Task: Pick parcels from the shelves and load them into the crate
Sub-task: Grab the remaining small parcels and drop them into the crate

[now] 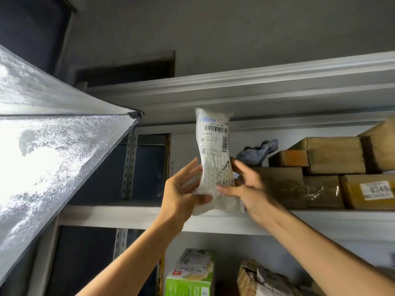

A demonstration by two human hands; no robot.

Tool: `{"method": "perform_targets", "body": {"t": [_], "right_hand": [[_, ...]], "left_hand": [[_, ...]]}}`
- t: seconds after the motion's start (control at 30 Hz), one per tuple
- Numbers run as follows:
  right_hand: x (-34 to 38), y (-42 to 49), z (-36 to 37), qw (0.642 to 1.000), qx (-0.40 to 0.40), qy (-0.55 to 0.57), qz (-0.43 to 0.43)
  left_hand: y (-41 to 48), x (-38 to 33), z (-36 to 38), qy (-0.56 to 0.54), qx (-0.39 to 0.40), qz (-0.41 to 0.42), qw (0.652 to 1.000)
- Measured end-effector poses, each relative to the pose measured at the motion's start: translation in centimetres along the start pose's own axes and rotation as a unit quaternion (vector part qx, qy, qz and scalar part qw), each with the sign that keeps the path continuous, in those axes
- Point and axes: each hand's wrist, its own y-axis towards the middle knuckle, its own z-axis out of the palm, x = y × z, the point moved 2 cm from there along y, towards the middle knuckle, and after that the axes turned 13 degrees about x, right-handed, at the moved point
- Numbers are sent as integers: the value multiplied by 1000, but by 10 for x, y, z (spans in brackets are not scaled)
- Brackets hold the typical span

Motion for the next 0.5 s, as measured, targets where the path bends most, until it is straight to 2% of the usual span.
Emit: {"method": "perform_targets", "body": {"t": [0.2,0.37,0.5], "right_hand": [[4,-13,-6,993,-14,-117,-30],[5,-15,-6,992,-30,-119,-40],[2,-12,-8,995,-8,-91,-29]], "left_hand": [[-4,5,6,4,116,13,993],[-6,5,8,6,116,23,993],[-8,3,9,-8,113,16,993]]}}
